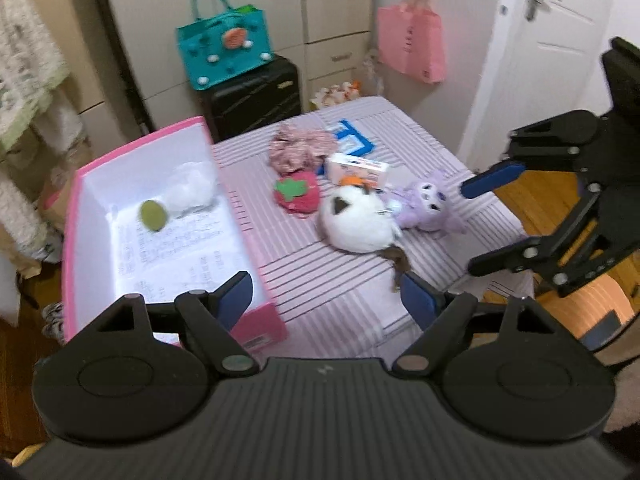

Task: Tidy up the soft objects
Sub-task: 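Withdraw both grippers from the box and move the left toward the plush cat, then close the left gripper on the white-and-brown plush cat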

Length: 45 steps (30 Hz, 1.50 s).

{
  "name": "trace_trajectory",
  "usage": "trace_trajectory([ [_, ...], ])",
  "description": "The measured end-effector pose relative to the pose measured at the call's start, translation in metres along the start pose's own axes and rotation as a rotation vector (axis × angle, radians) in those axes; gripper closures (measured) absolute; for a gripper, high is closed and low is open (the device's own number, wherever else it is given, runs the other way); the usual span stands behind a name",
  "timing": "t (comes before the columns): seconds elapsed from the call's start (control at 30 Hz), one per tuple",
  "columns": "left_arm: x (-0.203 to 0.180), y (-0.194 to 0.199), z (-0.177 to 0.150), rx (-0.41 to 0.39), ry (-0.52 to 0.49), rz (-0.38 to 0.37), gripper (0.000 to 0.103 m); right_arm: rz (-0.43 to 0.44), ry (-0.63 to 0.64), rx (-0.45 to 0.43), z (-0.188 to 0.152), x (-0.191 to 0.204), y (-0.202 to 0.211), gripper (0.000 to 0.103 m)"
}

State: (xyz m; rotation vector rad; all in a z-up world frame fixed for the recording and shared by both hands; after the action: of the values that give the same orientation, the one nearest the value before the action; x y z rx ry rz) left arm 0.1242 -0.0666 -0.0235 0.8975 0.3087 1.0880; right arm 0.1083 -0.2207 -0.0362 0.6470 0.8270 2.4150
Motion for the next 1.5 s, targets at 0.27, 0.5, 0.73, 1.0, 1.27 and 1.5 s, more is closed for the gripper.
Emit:
trace_trajectory([
  [0.27,-0.04,-0.033,-0.001,0.024,-0.017,-0.1,0.021,-0.012,0.001,0.016,-0.03,-0.021,-0.024,0.028],
  [0.5,-0.056,-0.062,0.007,-0.004,0.002,-0.125,0.021,-0.084,0.013,-0.02,-0.043,-0.045,-0.052,0.028],
  [0.73,-0.061,-0.089,0.021,-0.056,0.033,-0.082,0.021,-0.182,0.07,-0.098,-0.042,-0.062,-0.07,0.026],
  [1.0,-0.053,-0.127,0.023,-0.052,0.131,-0.043,0.023,-0.28,0.103,-0.154,-0.038,-0.078,-0.095,0.026],
  [1.27,-0.045,-0.15,0.022,-0.049,0.188,-0.003,0.023,-0.291,0.1,-0.186,-0.034,-0.08,-0.108,0.027],
  [1.5,-0.049,-0.164,0.014,-0.021,0.281,-0.083,0.028,-0.286,0.035,-0.226,-0.036,-0.089,-0.108,0.037],
])
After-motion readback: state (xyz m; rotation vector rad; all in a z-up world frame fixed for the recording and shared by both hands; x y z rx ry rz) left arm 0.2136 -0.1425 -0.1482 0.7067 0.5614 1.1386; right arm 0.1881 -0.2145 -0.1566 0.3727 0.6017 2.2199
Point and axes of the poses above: each gripper's, at about its wrist camera, not at the fingertips, and y roughly against the way its jaws point, x to its left, z to its top, the point moved 10 cm from there along -y, roughly the way its jaws point, and after that the axes turned 14 degrees about z, right-handed, at the moved point
